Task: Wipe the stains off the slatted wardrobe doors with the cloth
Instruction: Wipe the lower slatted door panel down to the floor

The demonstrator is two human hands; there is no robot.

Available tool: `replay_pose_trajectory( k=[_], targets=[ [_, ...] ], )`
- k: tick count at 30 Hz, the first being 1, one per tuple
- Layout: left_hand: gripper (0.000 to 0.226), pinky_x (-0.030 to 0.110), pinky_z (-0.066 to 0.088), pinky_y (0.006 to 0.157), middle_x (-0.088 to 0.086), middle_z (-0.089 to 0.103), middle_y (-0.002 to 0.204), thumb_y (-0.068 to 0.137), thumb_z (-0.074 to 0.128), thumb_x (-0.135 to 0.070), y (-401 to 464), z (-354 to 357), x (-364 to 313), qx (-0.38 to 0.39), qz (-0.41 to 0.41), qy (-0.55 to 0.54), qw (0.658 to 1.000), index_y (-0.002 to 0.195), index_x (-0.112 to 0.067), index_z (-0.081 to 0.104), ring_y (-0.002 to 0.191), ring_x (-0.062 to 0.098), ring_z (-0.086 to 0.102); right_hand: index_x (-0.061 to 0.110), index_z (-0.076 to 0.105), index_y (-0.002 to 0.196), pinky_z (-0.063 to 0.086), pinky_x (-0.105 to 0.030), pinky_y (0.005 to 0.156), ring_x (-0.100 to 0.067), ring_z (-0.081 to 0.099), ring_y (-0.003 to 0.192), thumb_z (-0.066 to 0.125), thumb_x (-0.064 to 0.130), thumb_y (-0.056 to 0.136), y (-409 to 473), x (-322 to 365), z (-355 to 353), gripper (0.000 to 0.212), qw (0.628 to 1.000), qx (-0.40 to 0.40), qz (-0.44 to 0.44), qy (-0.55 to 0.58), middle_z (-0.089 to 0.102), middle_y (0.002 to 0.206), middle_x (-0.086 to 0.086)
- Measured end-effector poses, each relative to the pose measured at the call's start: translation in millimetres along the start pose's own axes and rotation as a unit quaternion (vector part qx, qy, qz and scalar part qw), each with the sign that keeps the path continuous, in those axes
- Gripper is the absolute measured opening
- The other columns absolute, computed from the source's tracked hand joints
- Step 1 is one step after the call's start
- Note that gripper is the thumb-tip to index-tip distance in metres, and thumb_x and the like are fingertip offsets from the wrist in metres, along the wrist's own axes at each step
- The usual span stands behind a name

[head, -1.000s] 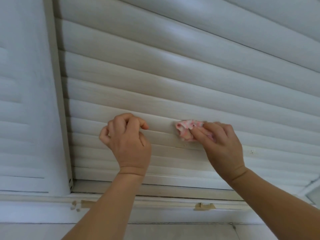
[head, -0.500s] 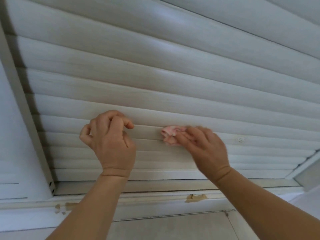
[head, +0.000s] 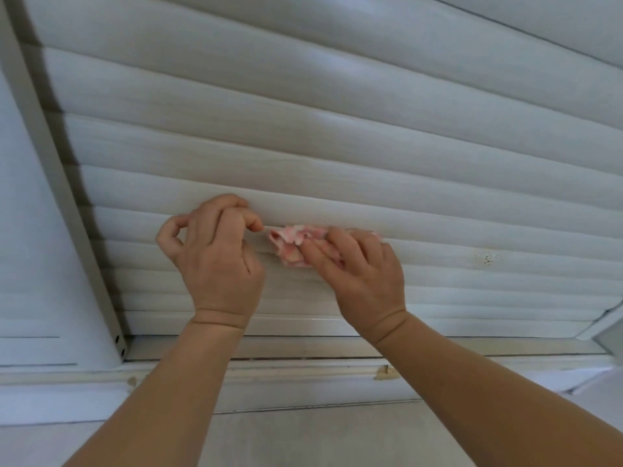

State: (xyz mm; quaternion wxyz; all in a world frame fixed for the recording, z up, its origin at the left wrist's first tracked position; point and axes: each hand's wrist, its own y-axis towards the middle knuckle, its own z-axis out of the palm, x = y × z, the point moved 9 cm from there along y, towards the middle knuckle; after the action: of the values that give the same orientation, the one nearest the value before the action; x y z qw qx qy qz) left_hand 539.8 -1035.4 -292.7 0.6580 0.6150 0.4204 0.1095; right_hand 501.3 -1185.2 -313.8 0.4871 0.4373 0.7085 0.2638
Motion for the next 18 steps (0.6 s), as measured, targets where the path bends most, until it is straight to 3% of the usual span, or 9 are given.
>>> replay_pose_trajectory(
  k=[3, 6, 11, 15, 18],
  targets=[
    [0.019, 0.028, 0.021, 0.083, 0.005, 0.067, 0.091, 0.071, 0.041, -0.005, 1, -3, -2, 0.001, 0.018, 0.007, 1.000, 0.070, -0.010, 0.059, 0.085, 0.014, 0.055, 0.027, 0.063, 0.115, 0.040, -0.037, 0.067, -0.026, 0.055, 0.082, 0.042, 0.014, 0.093, 13, 31, 8, 0.033, 0.999, 0.008, -0.042, 0.011, 0.063, 0.101, -0.003],
    [0.023, 0.028, 0.021, 0.085, 0.005, 0.067, 0.093, 0.067, 0.040, 0.001, -2, -2, -2, 0.004, 0.020, 0.016, 1.000, 0.071, -0.010, 0.059, 0.087, 0.015, 0.056, 0.024, 0.058, 0.119, 0.036, -0.040, 0.072, -0.026, 0.049, 0.084, 0.034, 0.014, 0.093, 5, 38, 17, 0.037, 0.996, 0.043, -0.074, 0.008, 0.053, 0.104, -0.004],
    [0.029, 0.028, 0.020, 0.086, 0.005, 0.066, 0.095, 0.066, 0.041, 0.010, -5, -2, 1, 0.007, 0.017, 0.018, 1.000, 0.075, -0.011, 0.059, 0.089, 0.014, 0.055, 0.028, 0.049, 0.122, 0.039, -0.036, 0.067, -0.024, 0.047, 0.085, 0.030, 0.005, 0.088, -33, -4, 6, 0.045, 0.995, 0.081, -0.041, -0.036, 0.045, 0.105, -0.002],
    [0.031, 0.026, 0.019, 0.089, 0.005, 0.065, 0.095, 0.064, 0.040, 0.011, -6, -2, 5, 0.011, 0.010, 0.016, 1.000, 0.075, -0.011, 0.059, 0.089, 0.013, 0.054, 0.027, 0.045, 0.123, 0.050, -0.034, 0.056, -0.029, 0.042, 0.088, 0.043, 0.002, 0.072, -71, -58, -7, 0.057, 0.988, 0.150, 0.010, -0.048, 0.042, 0.111, -0.005],
    [0.031, 0.024, 0.018, 0.091, 0.005, 0.065, 0.095, 0.063, 0.039, 0.011, -7, -4, 9, 0.012, 0.005, 0.016, 1.000, 0.075, -0.011, 0.058, 0.089, 0.012, 0.053, 0.024, 0.048, 0.117, 0.049, -0.032, 0.049, -0.030, 0.041, 0.085, 0.068, -0.009, 0.057, -82, -75, -10, 0.071, 0.982, 0.173, 0.064, -0.043, 0.042, 0.107, -0.006]
  ],
)
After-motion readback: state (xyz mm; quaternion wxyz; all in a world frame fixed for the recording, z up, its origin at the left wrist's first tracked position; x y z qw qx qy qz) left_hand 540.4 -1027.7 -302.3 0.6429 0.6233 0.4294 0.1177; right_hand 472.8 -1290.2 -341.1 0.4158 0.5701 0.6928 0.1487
